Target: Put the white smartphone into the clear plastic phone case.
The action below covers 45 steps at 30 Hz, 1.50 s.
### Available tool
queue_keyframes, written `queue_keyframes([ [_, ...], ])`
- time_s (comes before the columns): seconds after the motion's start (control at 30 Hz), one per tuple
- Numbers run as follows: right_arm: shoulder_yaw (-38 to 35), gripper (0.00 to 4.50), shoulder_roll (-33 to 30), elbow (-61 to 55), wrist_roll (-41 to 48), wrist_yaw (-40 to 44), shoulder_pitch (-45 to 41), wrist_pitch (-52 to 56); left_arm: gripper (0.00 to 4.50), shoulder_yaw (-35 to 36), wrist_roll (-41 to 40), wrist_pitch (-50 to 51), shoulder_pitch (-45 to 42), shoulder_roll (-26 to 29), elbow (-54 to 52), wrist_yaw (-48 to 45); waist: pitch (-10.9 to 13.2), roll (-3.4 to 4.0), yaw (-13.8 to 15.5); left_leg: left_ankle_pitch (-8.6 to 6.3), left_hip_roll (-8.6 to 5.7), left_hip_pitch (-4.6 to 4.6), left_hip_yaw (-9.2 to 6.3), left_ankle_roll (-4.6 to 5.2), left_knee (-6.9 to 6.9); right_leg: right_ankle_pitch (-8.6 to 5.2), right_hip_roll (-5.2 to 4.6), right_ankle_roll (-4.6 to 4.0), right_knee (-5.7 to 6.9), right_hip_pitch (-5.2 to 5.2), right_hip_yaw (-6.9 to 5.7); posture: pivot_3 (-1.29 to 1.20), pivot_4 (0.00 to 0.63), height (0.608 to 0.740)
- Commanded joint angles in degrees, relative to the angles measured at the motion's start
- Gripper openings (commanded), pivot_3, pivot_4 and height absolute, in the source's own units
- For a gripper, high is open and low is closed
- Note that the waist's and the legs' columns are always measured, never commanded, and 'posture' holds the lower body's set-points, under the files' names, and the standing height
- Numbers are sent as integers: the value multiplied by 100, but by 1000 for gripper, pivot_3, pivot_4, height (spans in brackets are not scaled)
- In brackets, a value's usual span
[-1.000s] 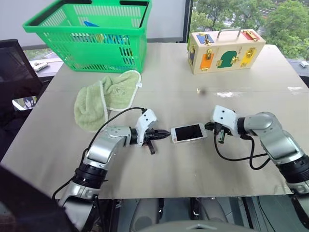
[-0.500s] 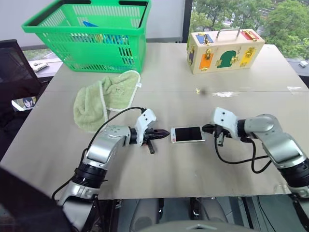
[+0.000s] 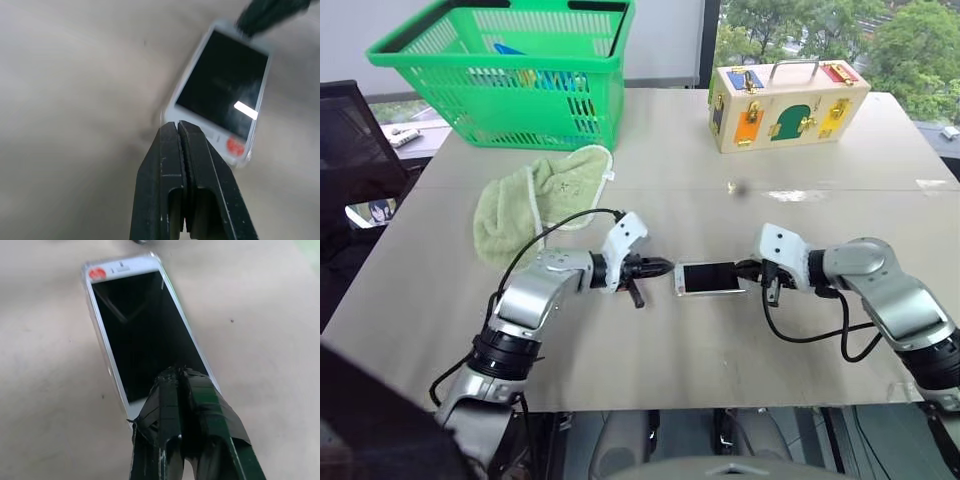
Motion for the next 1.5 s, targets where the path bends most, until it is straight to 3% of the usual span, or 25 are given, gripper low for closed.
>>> queue_keyframes([
  [0.03,-320,0,-282,-1,-43,-45,9,-59,16,76,-45,11,73,15,-176,70,0,-1,2,0,-2,-1,1,0,1,0,-2,0,-1,0,1,0,150,740],
  [0.77,-86,0,-206,65,-67,-56,226,-169,16,-236,201,-609,420,90,246,-122,2,-3,-1,-1,6,-1,1,0,3,0,-1,-2,1,-1,1,0,150,740],
  [1.07,253,0,149,5,-58,72,-5,-248,16,-319,353,-833,337,-69,512,-199,0,-1,-2,-1,7,5,-1,0,10,-3,-2,4,2,0,0,0,150,740],
  [1.33,234,0,241,-24,-96,70,76,-270,16,-230,372,-899,437,-82,480,-189,-1,0,-5,-1,12,8,-1,0,14,-3,-2,4,10,0,0,0,150,740],
  [1.5,-194,0,107,-67,-63,-95,238,-212,16,282,127,-968,462,6,430,-205,0,0,-9,-1,14,8,-1,0,13,-3,-2,4,11,-1,0,0,150,740],
])
